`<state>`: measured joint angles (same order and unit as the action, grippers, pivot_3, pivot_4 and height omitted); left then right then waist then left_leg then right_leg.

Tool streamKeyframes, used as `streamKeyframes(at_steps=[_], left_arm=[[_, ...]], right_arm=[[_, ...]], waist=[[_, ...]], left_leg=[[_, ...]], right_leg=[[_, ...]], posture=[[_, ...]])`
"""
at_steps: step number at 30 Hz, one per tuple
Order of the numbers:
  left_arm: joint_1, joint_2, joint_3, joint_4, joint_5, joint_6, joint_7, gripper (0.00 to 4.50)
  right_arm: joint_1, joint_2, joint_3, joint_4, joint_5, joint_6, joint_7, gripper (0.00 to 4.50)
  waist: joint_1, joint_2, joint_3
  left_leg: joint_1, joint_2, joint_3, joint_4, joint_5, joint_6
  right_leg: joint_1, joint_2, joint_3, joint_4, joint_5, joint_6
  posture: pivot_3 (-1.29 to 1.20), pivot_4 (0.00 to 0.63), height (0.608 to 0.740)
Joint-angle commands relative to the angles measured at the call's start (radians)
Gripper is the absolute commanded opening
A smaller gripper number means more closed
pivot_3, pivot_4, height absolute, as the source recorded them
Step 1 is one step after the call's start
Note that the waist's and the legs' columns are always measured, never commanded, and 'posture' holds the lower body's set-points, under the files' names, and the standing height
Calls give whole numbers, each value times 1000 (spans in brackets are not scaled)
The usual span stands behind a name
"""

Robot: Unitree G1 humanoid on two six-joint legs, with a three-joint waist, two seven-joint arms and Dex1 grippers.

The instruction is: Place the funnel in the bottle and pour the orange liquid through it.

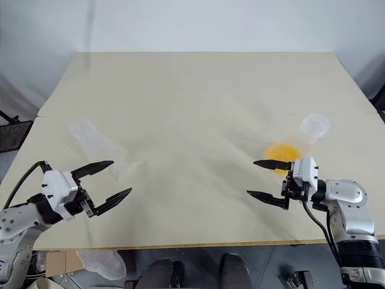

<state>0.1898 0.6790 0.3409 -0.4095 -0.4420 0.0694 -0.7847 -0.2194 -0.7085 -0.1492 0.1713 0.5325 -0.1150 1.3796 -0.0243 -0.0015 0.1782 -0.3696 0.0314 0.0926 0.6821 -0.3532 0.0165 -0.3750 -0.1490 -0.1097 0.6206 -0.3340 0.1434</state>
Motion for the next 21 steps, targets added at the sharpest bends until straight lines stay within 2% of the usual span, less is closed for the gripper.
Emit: streamKeyframes(at_steps=[1,6,8,12,14,16,21], left_arm=[[2,0,25,-4,8,-22,0,4500],[49,-47,115,-25,-128,44,20,4500],[88,-87,163,-21,-134,41,57,4500],[190,-233,280,39,-106,-32,167,4500],[227,-334,348,54,-137,-51,254,4500],[267,-387,360,44,-135,-67,272,4500],[294,-416,318,0,-137,-56,275,4500]], right_arm=[[-21,15,-27,13,1,-29,-10,4473],[-58,73,-14,-29,37,35,-74,4473],[-79,110,-1,-66,52,70,-108,4473],[-139,203,48,-144,68,138,-182,4473],[-175,253,84,-165,54,154,-211,4473],[-197,284,106,-169,34,154,-232,4473],[-210,293,125,-158,15,154,-235,4473]], waist=[[0,0,0],[-1,0,0],[-5,0,0],[-5,0,0],[-3,0,0],[3,-3,1],[33,-4,0]], left_leg=[[0,0,0,0,0,0],[0,0,0,0,0,0],[0,1,0,0,0,0],[1,1,0,0,0,0],[0,1,0,0,0,-1],[0,1,-1,1,0,-1],[-1,-1,-2,2,-1,1]], right_leg=[[0,0,0,0,0,0],[0,0,0,0,0,0],[0,0,0,1,0,0],[0,0,0,1,0,0],[-1,0,0,1,0,0],[0,0,0,1,0,0],[0,-2,0,1,0,0]], posture=[[0,150,740],[0,150,740],[0,150,740],[0,150,740],[0,150,740],[0,150,740],[0,150,740]])
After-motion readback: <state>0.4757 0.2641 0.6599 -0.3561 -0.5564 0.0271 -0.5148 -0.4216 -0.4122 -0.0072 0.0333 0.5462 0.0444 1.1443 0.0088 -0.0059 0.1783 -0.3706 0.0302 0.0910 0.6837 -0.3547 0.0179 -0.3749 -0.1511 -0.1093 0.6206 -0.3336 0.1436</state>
